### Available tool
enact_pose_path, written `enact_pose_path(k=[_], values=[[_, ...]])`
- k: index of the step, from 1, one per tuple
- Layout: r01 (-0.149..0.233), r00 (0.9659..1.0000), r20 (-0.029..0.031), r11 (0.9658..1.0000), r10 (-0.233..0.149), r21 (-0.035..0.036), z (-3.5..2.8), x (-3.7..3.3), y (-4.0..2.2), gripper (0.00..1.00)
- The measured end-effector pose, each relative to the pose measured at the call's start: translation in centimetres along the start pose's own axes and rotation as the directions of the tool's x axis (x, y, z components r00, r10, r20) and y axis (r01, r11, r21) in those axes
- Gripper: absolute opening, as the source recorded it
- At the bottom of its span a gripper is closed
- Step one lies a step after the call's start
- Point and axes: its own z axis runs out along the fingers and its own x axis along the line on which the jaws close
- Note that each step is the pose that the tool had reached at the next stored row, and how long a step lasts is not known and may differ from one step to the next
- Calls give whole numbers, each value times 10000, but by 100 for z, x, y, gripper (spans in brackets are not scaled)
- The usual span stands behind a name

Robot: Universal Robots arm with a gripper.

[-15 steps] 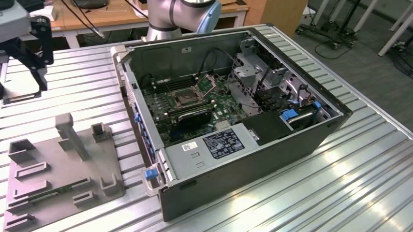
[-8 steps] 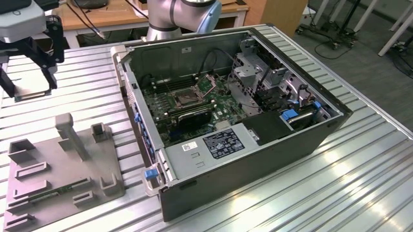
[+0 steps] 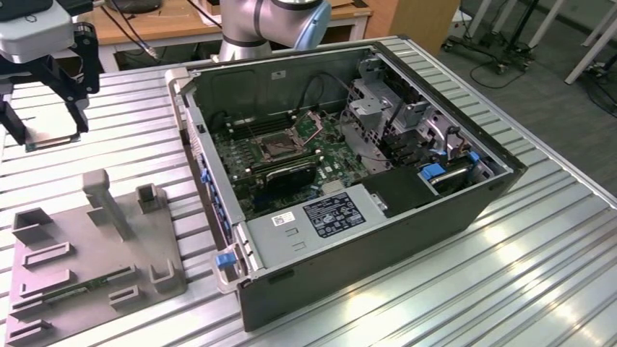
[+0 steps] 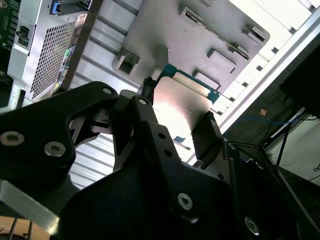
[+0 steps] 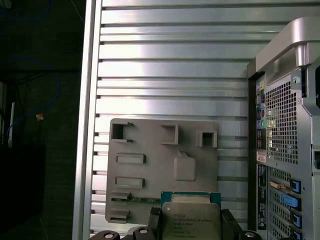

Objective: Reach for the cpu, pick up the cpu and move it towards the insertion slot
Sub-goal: 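Pick up the cpu and move it towards the insertion slot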

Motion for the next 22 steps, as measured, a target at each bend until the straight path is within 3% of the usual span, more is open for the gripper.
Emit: enact_pose_path(k=[5,22], values=[[2,10000,-1,10000,-2,0,-1,-10,0,55],[0,10000,0,10000,0,0,2,-154,-3,55]])
